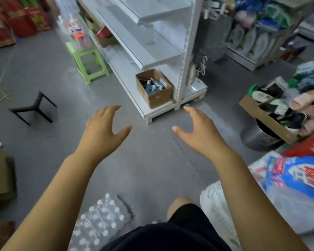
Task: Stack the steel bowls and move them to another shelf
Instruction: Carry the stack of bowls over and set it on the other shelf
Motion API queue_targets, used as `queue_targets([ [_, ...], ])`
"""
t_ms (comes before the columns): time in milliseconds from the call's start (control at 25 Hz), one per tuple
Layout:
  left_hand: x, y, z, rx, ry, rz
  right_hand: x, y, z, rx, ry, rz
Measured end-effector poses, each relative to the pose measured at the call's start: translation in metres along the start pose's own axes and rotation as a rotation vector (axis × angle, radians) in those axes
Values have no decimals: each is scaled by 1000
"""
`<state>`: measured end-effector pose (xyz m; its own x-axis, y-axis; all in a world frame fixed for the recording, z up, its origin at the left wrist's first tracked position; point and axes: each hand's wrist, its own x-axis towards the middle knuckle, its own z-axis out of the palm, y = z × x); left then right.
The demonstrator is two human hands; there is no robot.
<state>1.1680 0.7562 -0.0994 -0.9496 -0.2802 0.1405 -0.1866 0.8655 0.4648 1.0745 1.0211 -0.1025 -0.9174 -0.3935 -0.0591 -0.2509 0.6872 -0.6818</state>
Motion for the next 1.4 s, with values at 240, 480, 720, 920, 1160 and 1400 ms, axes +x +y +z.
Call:
queue_targets([
  [240, 96, -51, -15, -20, 88, -128, 151, -43, 18, 3, -73, -140],
  [480, 245, -93, -35, 25, 206, -258, 340, -80, 6, -34, -83, -259],
  [720, 383, -117, -36, -40, 255, -302, 499, -118, 3, -1, -106, -339],
  [920, 479, -165, -42, -31, 253, -259, 599, -148, 28, -54, -150, -353],
  [1160, 614, -252, -80, -3, 151, -91, 704, -194, 63, -65, -55, -250],
  [1400, 757, -331, -129, 9, 67, 67, 795, -238, 92, 29, 86, -58],
])
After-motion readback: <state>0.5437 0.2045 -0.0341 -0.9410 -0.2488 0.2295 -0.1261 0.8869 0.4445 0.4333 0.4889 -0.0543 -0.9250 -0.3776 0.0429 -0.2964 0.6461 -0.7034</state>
